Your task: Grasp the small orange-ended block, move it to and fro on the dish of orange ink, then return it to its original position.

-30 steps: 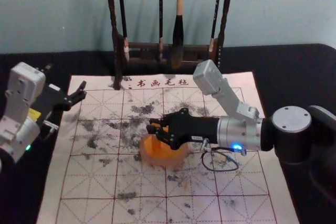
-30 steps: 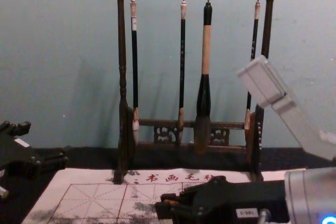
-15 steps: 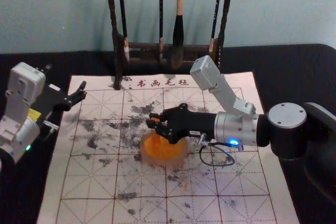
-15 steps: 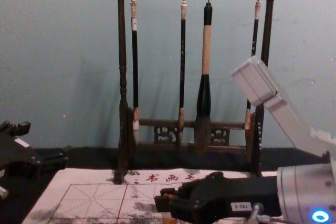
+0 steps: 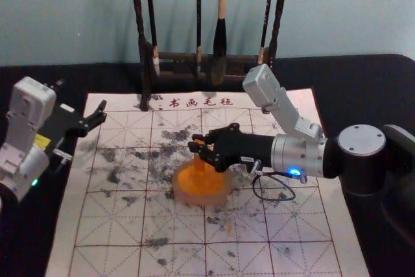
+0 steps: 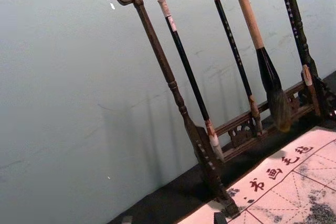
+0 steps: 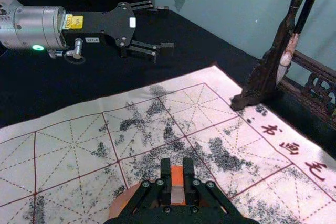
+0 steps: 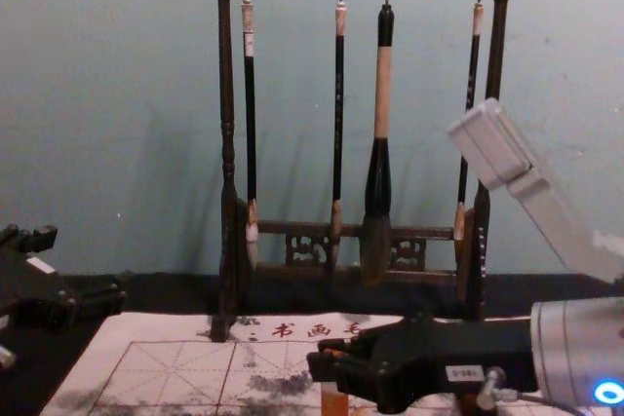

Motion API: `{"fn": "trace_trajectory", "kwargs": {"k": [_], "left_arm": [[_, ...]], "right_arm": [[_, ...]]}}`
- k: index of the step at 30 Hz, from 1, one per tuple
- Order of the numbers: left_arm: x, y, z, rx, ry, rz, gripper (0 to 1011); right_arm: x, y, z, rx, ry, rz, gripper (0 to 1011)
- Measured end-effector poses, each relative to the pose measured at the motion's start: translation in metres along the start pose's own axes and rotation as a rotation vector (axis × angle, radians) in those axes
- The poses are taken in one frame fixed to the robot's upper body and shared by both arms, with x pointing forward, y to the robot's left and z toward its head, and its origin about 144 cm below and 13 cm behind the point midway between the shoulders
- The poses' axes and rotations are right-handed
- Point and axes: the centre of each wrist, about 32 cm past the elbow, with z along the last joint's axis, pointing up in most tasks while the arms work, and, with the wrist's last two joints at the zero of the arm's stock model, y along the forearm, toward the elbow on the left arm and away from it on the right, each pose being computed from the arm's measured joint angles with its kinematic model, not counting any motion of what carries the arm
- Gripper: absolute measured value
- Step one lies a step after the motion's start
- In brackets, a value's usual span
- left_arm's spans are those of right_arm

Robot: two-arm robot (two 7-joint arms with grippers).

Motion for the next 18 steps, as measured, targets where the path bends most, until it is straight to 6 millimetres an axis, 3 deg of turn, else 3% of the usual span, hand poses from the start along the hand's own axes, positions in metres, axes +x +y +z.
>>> {"fn": "trace_trajectory", "kwargs": {"k": [9, 18], "left_arm": [[0.000, 0.000, 0.000, 0.000, 0.000, 0.000, 1001], [0.000, 0.000, 0.000, 0.000, 0.000, 0.000, 1001]], "right_arm": [[-0.001, -0.003, 0.001, 0.010, 0.000, -0.002, 107], [-0.013, -0.025, 0.016, 0.088, 0.028, -0.062, 107]]}}
